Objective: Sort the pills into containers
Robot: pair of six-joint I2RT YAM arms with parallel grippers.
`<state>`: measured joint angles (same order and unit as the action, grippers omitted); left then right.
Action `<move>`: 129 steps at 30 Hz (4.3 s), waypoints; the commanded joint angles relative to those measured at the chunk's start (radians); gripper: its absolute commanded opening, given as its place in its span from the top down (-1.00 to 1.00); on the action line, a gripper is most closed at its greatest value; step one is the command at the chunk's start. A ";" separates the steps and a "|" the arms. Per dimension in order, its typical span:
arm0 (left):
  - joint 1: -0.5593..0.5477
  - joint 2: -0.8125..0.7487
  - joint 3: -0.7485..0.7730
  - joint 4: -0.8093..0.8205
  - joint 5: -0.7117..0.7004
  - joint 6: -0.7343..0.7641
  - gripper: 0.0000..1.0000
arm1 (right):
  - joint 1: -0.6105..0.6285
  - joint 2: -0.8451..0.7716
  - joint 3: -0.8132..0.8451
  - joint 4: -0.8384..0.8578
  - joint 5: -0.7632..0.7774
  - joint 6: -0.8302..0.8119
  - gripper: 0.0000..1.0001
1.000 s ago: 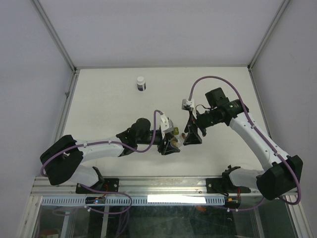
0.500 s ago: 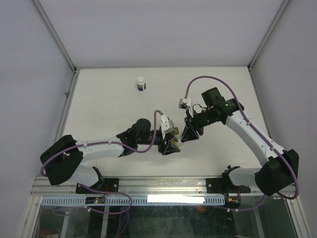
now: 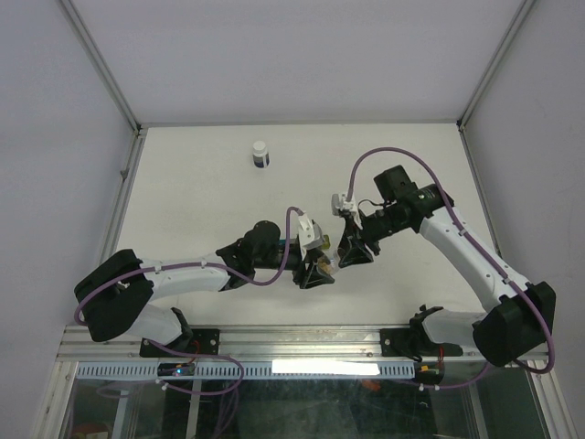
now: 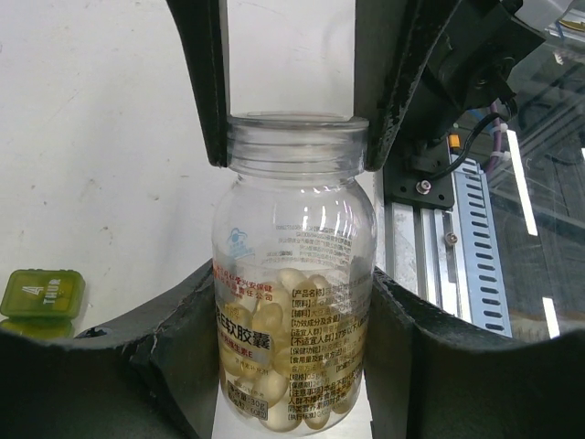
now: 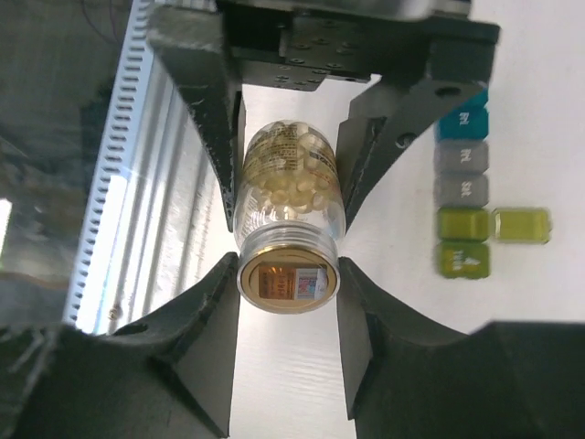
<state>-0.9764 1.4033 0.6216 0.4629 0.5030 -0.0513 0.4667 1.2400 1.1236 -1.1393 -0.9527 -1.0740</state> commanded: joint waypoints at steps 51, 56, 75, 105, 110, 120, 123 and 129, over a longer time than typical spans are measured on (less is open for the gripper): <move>0.005 -0.018 0.011 0.065 0.022 -0.045 1.00 | 0.023 -0.019 0.006 0.124 0.081 0.597 -0.27; 0.005 -0.021 0.009 0.065 0.020 -0.045 1.00 | 0.031 -0.013 0.011 0.114 0.084 0.588 0.04; 0.005 -0.011 0.006 0.065 0.053 -0.046 1.00 | 0.067 -0.038 0.082 -0.105 0.021 -0.406 0.81; 0.005 0.004 0.015 0.077 0.055 -0.043 1.00 | 0.016 -0.054 -0.015 0.130 0.078 0.485 -0.66; 0.005 -0.002 0.009 0.077 0.052 -0.046 1.00 | 0.034 -0.034 -0.009 0.137 0.097 0.503 -0.41; 0.005 -0.001 0.012 0.076 0.053 -0.045 1.00 | 0.051 -0.029 0.020 0.057 0.032 0.336 0.65; 0.005 -0.004 0.009 0.075 0.055 -0.045 1.00 | 0.053 -0.022 0.046 0.001 0.011 0.210 0.98; 0.005 -0.018 0.000 0.070 0.055 -0.044 1.00 | 0.055 -0.020 0.084 -0.095 -0.054 -0.102 1.00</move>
<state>-0.9752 1.4067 0.6144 0.4854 0.5430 -0.0849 0.5064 1.2350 1.1416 -1.1347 -0.8841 -0.8631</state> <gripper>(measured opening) 0.524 0.447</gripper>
